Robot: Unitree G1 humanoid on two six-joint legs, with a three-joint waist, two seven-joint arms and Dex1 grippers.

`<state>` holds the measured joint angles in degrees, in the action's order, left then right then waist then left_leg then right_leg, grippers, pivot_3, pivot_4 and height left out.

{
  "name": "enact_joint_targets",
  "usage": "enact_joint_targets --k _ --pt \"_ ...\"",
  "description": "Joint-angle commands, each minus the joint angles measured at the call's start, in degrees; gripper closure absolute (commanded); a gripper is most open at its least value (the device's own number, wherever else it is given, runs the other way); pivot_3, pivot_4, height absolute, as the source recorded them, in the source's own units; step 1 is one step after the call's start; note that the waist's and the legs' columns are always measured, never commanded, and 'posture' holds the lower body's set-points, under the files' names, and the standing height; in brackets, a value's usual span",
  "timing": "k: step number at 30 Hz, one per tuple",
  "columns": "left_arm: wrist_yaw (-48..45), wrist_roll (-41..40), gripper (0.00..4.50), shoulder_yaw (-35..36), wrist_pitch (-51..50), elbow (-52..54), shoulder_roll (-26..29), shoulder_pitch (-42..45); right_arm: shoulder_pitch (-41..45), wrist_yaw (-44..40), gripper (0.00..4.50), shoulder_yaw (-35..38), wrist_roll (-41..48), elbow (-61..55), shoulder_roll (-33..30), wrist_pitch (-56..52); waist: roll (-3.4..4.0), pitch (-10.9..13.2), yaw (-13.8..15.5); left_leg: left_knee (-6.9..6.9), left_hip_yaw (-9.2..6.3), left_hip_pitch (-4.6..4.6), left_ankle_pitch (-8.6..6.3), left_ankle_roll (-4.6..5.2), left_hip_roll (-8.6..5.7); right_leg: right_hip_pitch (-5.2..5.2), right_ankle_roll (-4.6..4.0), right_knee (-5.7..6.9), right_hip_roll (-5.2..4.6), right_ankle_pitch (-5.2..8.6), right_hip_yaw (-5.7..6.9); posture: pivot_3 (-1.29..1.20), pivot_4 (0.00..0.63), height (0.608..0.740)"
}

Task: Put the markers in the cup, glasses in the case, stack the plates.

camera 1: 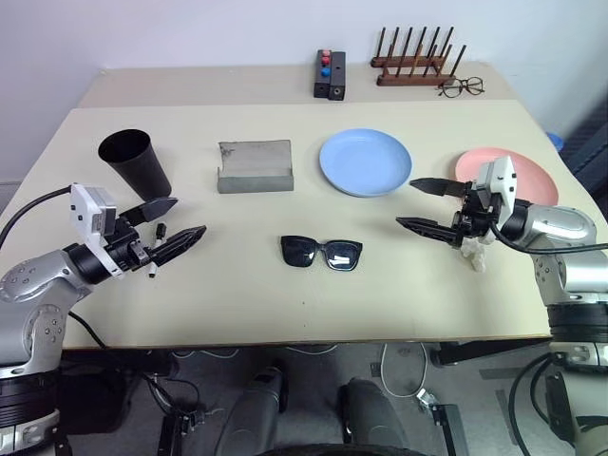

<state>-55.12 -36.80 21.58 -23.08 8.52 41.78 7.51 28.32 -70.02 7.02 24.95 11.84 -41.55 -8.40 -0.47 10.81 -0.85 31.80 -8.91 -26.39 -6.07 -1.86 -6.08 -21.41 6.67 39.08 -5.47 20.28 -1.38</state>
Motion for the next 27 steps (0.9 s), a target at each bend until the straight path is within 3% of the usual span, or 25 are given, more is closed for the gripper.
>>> enact_joint_targets --k 1,6,12,17,22,27 --pt "-0.26 0.29 0.19 0.61 1.35 0.2 0.44 0.28 -0.53 0.55 0.6 1.53 0.87 -3.19 -0.68 -0.15 0.0 0.0 0.03 0.01 0.0 0.0 0.0 0.0 0.0 0.0 0.0 0.0 0.0 0.0 0.0 0.0 0.15 0.738" --pt "0.44 1.12 0.19 0.54 0.75 -0.4 1.14 0.24 -0.12 1.15 0.6 1.58 1.02 -3.69 -0.51 -0.72 0.0 0.0 0.08 0.07 -0.01 0.0 -0.01 0.01 -0.01 -0.01 0.0 0.0 0.0 0.0 0.0 0.0 0.15 0.738" --pt "1.82 0.94 0.19 5.58 -1.52 -1.88 4.86 -1.69 1.6 1.72 0.6 -0.1 1.48 -5.17 1.68 -1.24 0.0 0.0 -0.32 0.06 -0.01 0.0 -0.03 0.03 0.01 -0.02 -0.01 0.0 0.0 0.0 -0.01 0.0 0.15 0.738" --pt "8.89 9.53 0.19 10.5 1.4 -10.34 9.62 -3.94 5.53 4.83 0.6 -3.92 1.98 -9.2 8.39 -3.06 0.05 0.02 -0.64 0.0 0.0 0.03 -0.02 0.02 0.04 -0.04 0.0 0.02 0.03 0.0 -0.03 0.0 0.15 0.738" --pt "14.29 6.3 0.19 15.24 -9.79 -11.11 11.16 -3.13 7.4 7.34 0.6 -6.18 2.6 -11.56 14.38 -4.34 0.03 0.02 0.31 -0.03 -0.07 -0.01 -0.08 -0.05 -0.04 -0.17 0.02 0.0 -0.01 0.0 -0.03 0.0 0.15 0.738" --pt "17.01 10.03 0.19 11.84 -14.0 -16.23 13.85 -0.65 6.28 11.78 0.6 -9.81 -1.63 -13.53 18.13 -1.87 -0.01 0.0 0.19 0.0 -0.15 0.02 -0.11 -0.11 -0.06 -0.12 0.02 0.02 0.01 0.0 0.03 0.0 0.15 0.738"
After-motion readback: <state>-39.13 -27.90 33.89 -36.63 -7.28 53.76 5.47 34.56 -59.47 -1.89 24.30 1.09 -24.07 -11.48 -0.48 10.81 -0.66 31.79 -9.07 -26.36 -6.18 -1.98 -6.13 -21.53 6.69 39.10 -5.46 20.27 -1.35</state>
